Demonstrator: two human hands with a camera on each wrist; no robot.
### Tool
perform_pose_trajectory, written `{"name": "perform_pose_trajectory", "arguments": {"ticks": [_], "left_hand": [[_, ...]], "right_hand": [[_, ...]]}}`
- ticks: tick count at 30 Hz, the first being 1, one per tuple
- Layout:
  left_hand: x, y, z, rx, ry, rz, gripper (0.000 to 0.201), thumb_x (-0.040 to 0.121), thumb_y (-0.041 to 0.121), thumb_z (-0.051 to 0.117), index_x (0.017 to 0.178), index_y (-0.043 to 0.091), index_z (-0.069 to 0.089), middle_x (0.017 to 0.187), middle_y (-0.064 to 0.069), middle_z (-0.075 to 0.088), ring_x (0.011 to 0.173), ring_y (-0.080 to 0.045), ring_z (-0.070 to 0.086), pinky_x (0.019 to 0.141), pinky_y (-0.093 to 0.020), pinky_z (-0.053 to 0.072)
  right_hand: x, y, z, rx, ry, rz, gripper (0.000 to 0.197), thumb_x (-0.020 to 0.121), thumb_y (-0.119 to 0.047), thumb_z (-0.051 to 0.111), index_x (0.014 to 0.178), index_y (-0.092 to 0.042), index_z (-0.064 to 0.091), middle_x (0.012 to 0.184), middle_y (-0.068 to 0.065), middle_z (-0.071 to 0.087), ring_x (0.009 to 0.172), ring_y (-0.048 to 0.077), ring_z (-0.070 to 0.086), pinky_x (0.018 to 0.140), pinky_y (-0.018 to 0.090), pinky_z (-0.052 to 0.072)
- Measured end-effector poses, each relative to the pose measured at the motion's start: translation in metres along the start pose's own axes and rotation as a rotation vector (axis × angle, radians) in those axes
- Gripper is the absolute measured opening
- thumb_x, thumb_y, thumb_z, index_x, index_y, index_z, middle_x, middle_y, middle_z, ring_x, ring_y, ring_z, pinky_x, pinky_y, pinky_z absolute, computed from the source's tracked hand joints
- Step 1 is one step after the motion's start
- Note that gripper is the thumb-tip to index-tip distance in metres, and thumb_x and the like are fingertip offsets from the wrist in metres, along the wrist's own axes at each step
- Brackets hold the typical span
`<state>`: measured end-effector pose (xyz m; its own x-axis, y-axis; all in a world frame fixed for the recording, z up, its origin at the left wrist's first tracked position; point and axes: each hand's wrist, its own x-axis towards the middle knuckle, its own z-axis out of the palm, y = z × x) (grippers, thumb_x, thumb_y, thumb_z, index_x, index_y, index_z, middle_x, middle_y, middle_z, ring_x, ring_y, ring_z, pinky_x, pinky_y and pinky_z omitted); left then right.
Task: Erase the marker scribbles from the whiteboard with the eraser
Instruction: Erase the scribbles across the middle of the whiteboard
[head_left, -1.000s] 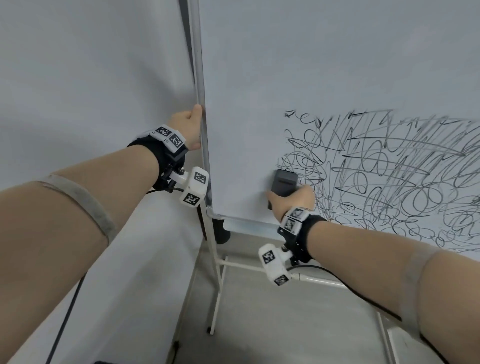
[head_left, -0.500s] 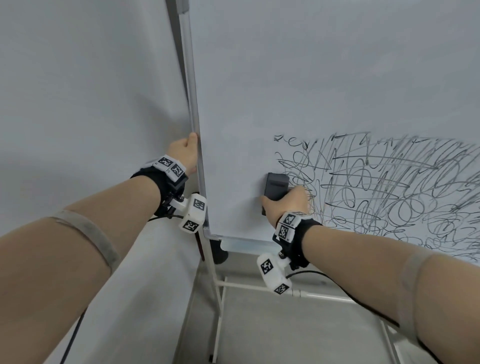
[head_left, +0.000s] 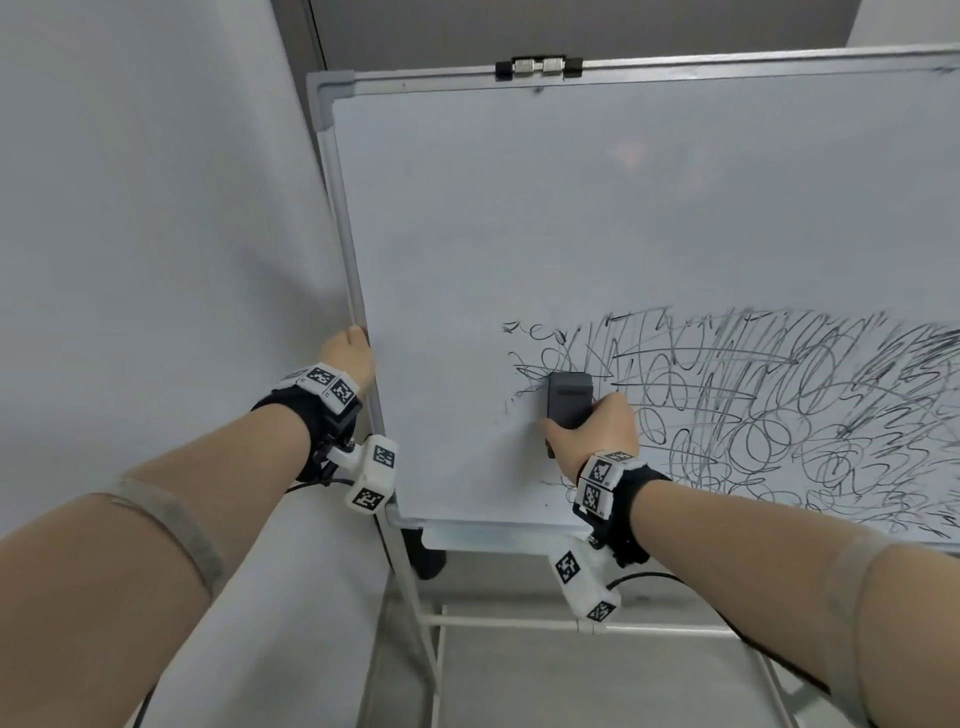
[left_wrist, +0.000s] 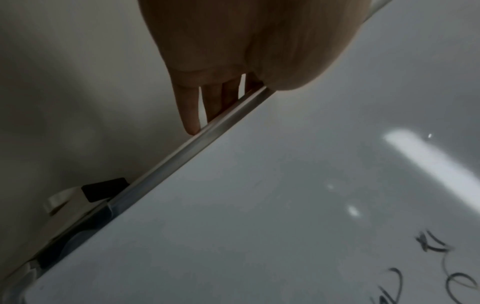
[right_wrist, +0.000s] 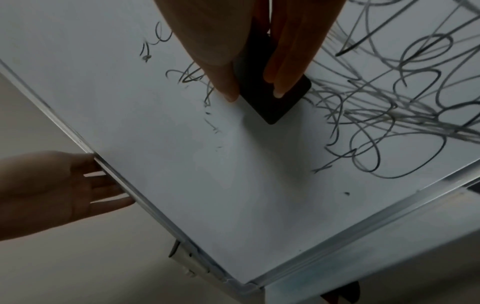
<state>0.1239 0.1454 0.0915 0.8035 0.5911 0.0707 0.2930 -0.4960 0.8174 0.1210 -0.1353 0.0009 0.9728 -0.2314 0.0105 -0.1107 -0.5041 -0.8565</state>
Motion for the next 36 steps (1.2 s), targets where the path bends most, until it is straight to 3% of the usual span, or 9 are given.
{"name": "perform_pose_trajectory", "arguments": {"ticks": [2,5,9,14,16,20,23,28,36], "left_hand": [[-0.005,0.01,0.001,-0.03,0.039,-0.012,0.039,0.104,0.017,0.029,0.115,-0.011,0.054,0.123,-0.029,0.057,0.107,-0.041,0.057,0.089,-0.04,0.045],[-0.019,0.044,-0.007,-0.076,0.234,0.092,0.043,0.098,0.021,0.041,0.127,-0.009,0.047,0.129,-0.03,0.052,0.099,-0.035,0.058,0.085,-0.038,0.043],[-0.046,0.117,-0.035,0.16,0.499,0.48,0.059,0.088,0.025,0.051,0.138,-0.003,0.039,0.136,-0.022,0.04,0.123,-0.038,0.041,0.105,-0.041,0.032],[-0.059,0.212,-0.041,0.485,0.414,0.927,0.062,0.082,0.031,0.051,0.136,0.002,0.043,0.14,-0.019,0.04,0.128,-0.038,0.038,0.109,-0.043,0.032],[-0.063,0.243,-0.029,0.579,0.355,1.017,0.064,0.08,0.034,0.049,0.136,0.002,0.044,0.14,-0.018,0.042,0.129,-0.038,0.039,0.11,-0.043,0.032],[-0.061,0.291,0.0,0.679,0.248,0.941,0.07,0.081,0.046,0.036,0.14,0.009,0.043,0.139,-0.014,0.047,0.13,-0.035,0.042,0.112,-0.042,0.03],[-0.059,0.303,0.018,0.818,0.185,0.859,0.056,0.092,0.051,0.037,0.136,0.018,0.047,0.133,-0.011,0.054,0.123,-0.033,0.049,0.105,-0.043,0.033],[-0.05,0.293,0.033,0.847,0.263,0.886,0.058,0.088,0.064,0.036,0.128,0.023,0.049,0.125,-0.008,0.053,0.118,-0.031,0.046,0.099,-0.044,0.033],[-0.053,0.286,0.046,0.854,0.349,0.865,0.075,0.078,0.076,0.032,0.138,0.032,0.041,0.128,-0.007,0.048,0.118,-0.034,0.043,0.103,-0.051,0.029]], "right_hand": [[-0.008,-0.01,-0.001,0.017,-0.018,-0.02,0.052,0.05,-0.052,0.065,0.086,-0.018,0.049,0.085,0.004,0.062,0.063,0.024,0.063,0.057,0.04,0.058],[-0.018,-0.031,0.003,0.024,-0.068,-0.086,0.047,0.06,-0.048,0.07,0.088,-0.02,0.044,0.092,0.002,0.056,0.07,0.022,0.06,0.063,0.039,0.055],[-0.015,-0.053,-0.002,0.006,-0.094,-0.135,0.046,0.065,-0.046,0.069,0.093,-0.02,0.043,0.097,0.0,0.053,0.077,0.023,0.059,0.071,0.041,0.054],[-0.004,-0.063,-0.029,0.004,-0.076,-0.173,0.044,0.067,-0.047,0.07,0.091,-0.021,0.043,0.096,0.001,0.055,0.074,0.02,0.059,0.069,0.038,0.055],[-0.003,-0.061,-0.036,0.006,-0.075,-0.169,0.047,0.069,-0.049,0.073,0.091,-0.021,0.042,0.098,0.0,0.054,0.075,0.018,0.059,0.07,0.038,0.054],[-0.008,-0.065,-0.038,-0.018,-0.09,-0.168,0.048,0.075,-0.049,0.071,0.1,-0.019,0.043,0.104,0.0,0.053,0.083,0.023,0.061,0.075,0.038,0.053],[-0.013,-0.079,-0.033,-0.064,-0.102,-0.209,0.05,0.079,-0.049,0.068,0.108,-0.016,0.043,0.111,0.001,0.05,0.09,0.026,0.062,0.078,0.039,0.052],[-0.011,-0.084,-0.03,-0.103,-0.097,-0.25,0.053,0.082,-0.05,0.067,0.113,-0.015,0.042,0.114,0.002,0.049,0.095,0.028,0.063,0.077,0.036,0.05],[-0.008,-0.092,-0.031,-0.121,-0.079,-0.304,0.05,0.082,-0.05,0.067,0.108,-0.015,0.042,0.11,0.003,0.05,0.084,0.027,0.059,0.07,0.034,0.044]]}}
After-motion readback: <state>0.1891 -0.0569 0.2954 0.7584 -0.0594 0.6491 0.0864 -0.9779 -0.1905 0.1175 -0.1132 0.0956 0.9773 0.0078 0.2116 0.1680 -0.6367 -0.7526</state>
